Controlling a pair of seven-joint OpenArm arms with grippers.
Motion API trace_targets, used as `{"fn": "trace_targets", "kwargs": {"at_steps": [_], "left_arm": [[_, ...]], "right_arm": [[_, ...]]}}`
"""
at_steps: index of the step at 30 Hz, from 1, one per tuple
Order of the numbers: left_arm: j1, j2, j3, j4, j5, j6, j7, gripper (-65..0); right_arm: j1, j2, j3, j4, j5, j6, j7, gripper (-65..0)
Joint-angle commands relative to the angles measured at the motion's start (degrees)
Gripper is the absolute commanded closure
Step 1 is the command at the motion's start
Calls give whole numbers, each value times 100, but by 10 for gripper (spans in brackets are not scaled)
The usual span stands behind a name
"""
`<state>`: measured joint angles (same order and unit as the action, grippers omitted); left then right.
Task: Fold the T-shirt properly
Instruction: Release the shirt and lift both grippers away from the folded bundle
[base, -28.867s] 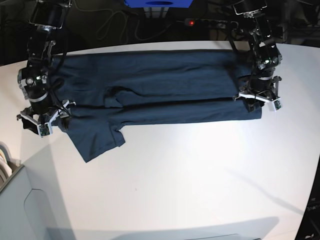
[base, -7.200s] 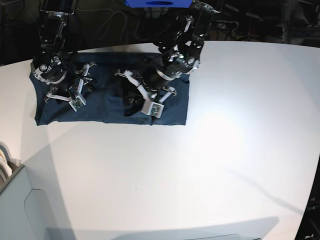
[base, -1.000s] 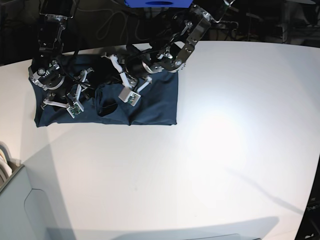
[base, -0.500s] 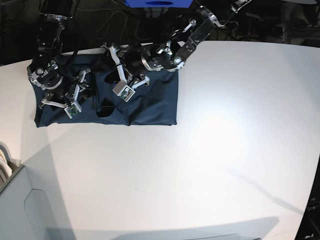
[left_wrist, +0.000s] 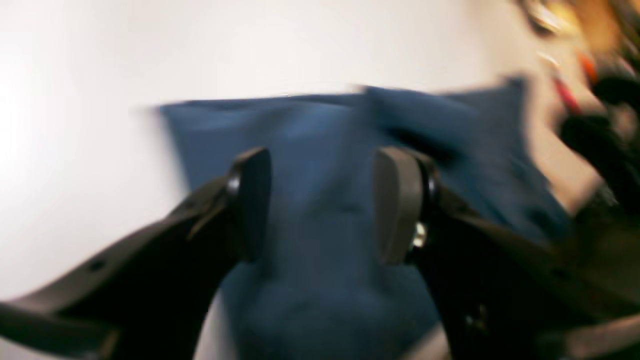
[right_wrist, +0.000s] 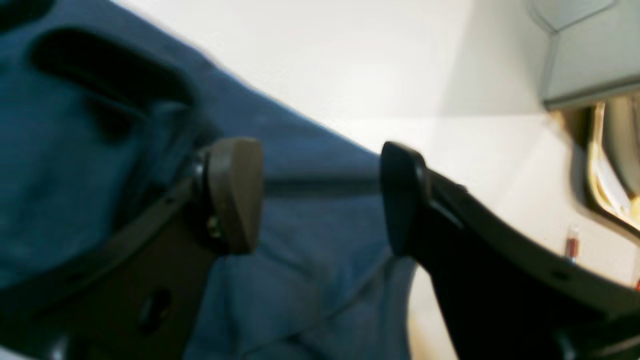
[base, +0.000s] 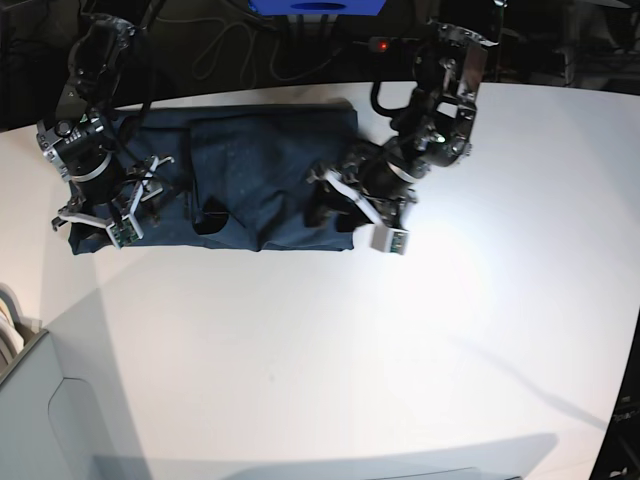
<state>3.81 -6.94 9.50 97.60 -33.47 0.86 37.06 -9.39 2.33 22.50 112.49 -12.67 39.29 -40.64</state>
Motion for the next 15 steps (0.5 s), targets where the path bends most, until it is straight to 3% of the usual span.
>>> {"fn": "trace_targets", "kwargs": {"at_steps": [1, 4, 6, 13, 15], "left_arm": [[-61, 21, -154, 46, -77, -73, -115, -314], [45, 21, -515, 46, -77, -73, -115, -314], [124, 21, -734, 99, -77, -82, -115, -314], [274, 13, -1121, 134, -77, -82, -79, -314], [326, 4, -1200, 134, -77, -82, -97, -314]], "right_arm": [[11, -44, -162, 193, 111, 71, 165, -349], [-147, -149, -628, 299, 111, 71, 165, -342], [-173, -149, -1068, 281, 102, 71, 165, -302], [11, -132, -2131, -44, 84, 71, 174, 0], [196, -132, -2255, -405, 84, 71, 174, -5]]}}
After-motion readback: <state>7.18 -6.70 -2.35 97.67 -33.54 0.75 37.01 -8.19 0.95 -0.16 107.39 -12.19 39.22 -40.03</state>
